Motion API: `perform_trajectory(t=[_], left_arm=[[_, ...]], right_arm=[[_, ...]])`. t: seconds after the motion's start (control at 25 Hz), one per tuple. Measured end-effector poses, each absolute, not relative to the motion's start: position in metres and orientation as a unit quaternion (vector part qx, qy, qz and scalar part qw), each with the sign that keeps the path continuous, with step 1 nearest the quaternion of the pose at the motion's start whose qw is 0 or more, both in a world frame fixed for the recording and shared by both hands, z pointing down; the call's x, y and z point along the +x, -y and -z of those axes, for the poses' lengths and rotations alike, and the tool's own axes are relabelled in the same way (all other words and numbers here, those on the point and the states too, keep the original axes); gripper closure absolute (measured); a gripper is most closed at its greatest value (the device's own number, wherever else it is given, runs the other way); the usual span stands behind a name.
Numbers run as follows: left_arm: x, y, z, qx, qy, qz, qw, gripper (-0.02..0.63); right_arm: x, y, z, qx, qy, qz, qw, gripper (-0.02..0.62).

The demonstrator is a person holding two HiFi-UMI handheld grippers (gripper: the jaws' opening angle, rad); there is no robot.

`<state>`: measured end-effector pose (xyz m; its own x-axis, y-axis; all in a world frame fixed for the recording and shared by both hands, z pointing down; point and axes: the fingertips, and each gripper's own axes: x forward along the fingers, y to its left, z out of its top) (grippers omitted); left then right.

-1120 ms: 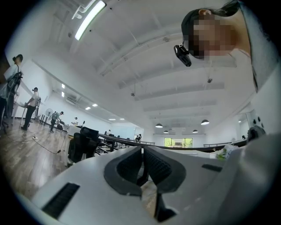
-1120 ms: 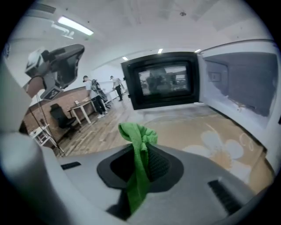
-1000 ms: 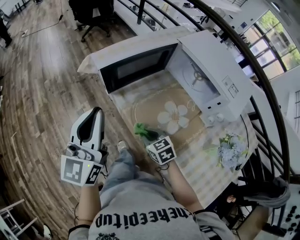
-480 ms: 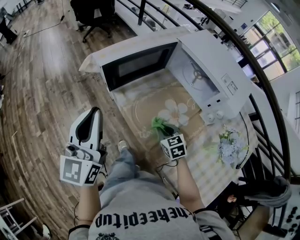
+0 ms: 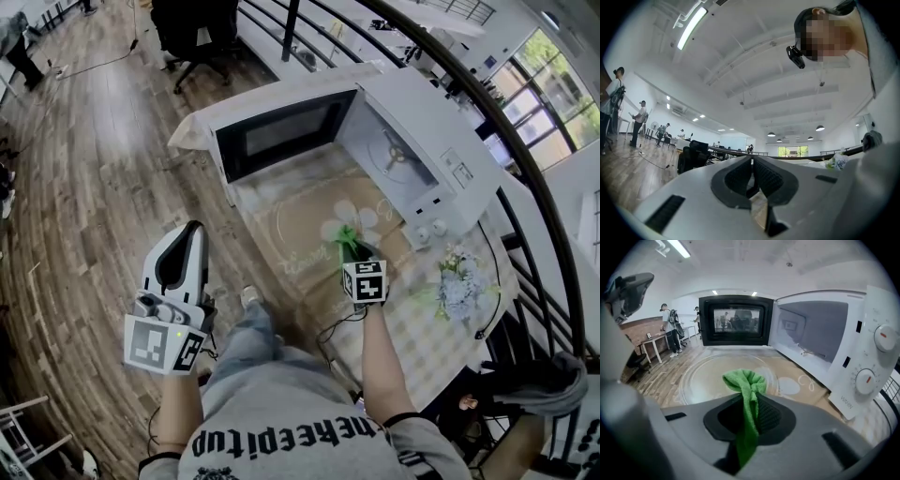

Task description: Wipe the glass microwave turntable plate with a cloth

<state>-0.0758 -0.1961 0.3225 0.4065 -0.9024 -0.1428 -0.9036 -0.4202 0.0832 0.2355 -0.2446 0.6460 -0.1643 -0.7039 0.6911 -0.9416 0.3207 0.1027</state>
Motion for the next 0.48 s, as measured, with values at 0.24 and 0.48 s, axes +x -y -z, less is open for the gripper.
perform_trajectory(t=[0.24, 0.48], left_arm=[[-0.077, 0.174, -0.321, -0.837, -0.541, -0.082, 0.007, 0.589], [-0.074, 0.153, -0.318, -0.842, -0.532, -0.090, 0.005, 0.589]], right_arm=[[0.237, 0.239, -0.629, 0.591, 0.722, -0.185, 0.309, 0.546], [0.234, 0.203, -0.578, 0.624, 0.732, -0.193, 0.191, 0.545]])
